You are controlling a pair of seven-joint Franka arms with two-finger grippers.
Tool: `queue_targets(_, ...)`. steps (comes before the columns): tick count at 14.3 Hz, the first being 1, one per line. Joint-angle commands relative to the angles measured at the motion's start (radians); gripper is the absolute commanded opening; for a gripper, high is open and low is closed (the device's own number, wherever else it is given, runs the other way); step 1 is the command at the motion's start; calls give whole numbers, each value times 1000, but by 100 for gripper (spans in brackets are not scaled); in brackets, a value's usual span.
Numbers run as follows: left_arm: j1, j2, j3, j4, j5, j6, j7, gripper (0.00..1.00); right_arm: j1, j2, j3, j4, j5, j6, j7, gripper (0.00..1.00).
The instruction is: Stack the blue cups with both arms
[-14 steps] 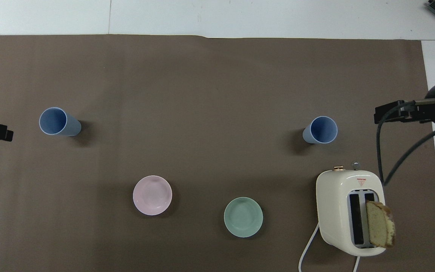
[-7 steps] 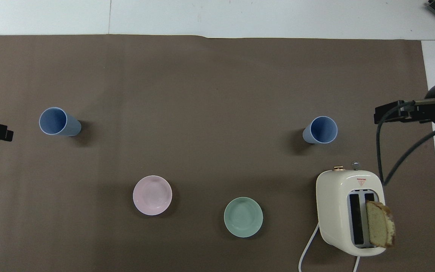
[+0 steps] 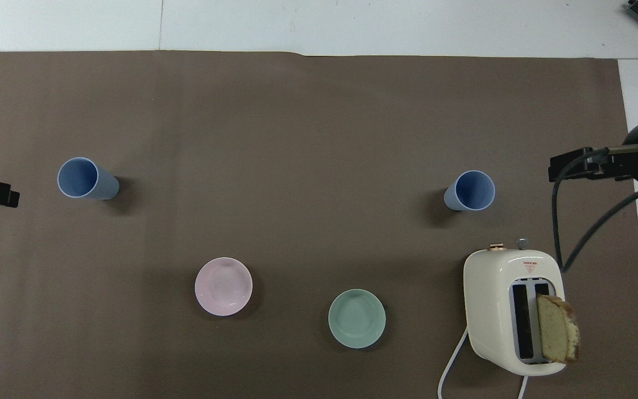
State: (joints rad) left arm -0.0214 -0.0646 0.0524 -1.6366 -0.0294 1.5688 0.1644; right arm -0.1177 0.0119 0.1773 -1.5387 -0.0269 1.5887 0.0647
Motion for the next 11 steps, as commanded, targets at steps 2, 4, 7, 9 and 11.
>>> queue_targets(2, 0, -26, 1, -32, -4, 20, -8, 100, -14, -20, 8, -26, 2, 17, 7, 100)
queue_targets(4, 0, -24, 1, -32, -4, 33, -8, 100, -14, -20, 8, -26, 2, 16, 7, 100)
queue_targets(7, 1, -23, 1, -32, -6, 52, -6, 100, -14, -20, 8, -26, 2, 17, 7, 100)
queue_targets(9, 5, -15, 1, -37, -6, 78, -5, 100, -14, -20, 8, -26, 2, 17, 7, 100)
queue_targets(11, 5, -7, 1, -90, -7, 150, -5, 100, -14, -20, 8, -24, 2, 17, 7, 100)
